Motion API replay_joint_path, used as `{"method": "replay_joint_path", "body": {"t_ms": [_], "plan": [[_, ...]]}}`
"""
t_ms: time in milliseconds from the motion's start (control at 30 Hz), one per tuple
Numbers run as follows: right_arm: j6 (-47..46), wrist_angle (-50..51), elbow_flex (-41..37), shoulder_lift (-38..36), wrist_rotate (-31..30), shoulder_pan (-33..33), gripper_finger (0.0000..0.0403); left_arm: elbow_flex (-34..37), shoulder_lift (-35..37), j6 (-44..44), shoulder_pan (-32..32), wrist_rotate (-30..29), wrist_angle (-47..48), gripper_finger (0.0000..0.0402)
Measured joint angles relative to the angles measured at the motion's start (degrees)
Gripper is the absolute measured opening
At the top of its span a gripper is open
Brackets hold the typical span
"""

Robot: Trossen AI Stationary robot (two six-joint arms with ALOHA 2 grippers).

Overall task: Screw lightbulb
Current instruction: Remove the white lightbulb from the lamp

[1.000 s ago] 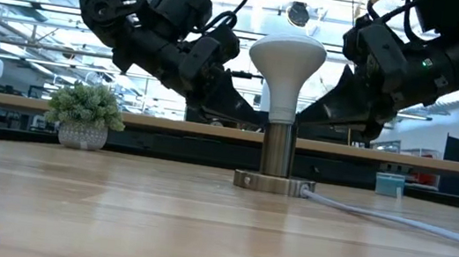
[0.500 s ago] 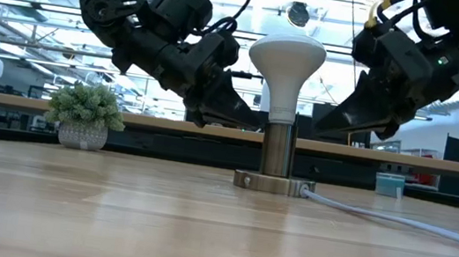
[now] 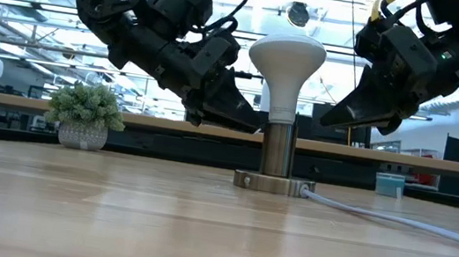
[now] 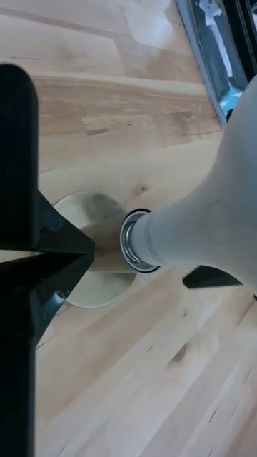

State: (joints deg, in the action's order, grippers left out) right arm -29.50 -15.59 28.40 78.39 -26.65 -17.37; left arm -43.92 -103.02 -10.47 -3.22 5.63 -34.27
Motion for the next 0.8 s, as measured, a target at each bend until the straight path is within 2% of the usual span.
{"method": "replay_joint_path", "body": {"t_ms": [167,533,700,800], "plan": [[0.4,-2.4,0.0,0.0,4.2,0.0,0.0000,0.0,0.0,1.6,0.3,-1.0,0.0,0.0188],[-0.1,-7.0,0.0,2.1,4.9,0.0,0.0000,0.0,0.0,3.5,-1.8,-0.9,6.3,0.0192],[-0.8,-11.6,0.0,5.4,6.0,-0.1,0.0000,0.0,0.0,3.5,-2.9,7.9,3.3,0.0192],[0.8,-14.2,0.0,6.3,5.6,-0.2,0.0000,0.0,0.0,3.5,-2.8,11.0,2.9,0.0192]]}}
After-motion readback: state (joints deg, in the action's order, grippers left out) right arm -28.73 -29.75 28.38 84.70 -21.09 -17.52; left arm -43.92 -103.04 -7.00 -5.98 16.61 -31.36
